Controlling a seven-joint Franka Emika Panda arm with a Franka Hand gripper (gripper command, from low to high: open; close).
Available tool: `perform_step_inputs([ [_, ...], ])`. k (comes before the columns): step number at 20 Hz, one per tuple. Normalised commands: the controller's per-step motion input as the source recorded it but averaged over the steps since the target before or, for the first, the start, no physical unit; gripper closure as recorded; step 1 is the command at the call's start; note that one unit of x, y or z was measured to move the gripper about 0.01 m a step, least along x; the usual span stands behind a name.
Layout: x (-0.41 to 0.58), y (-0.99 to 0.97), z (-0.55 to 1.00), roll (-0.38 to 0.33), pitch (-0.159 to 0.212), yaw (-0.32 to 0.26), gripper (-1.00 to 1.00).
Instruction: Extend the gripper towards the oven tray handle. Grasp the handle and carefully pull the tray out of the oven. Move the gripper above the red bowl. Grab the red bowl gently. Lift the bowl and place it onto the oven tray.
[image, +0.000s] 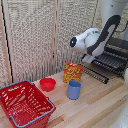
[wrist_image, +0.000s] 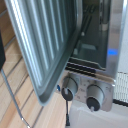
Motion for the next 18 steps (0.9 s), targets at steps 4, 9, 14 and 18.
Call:
perform_step_inputs([
  [4, 0.248, 0.25, 0.44, 0.194, 0.0, -0.152, -1.0],
  [9, 0.237, 0.33, 0.34, 0.219, -0.003, -0.161, -1.0],
  [14, 0.234, 0.34, 0.33, 0.225, -0.001, -0.159, -1.0],
  [18, 0.255, 0.34, 0.36, 0.209, -0.005, -0.155, -1.0],
])
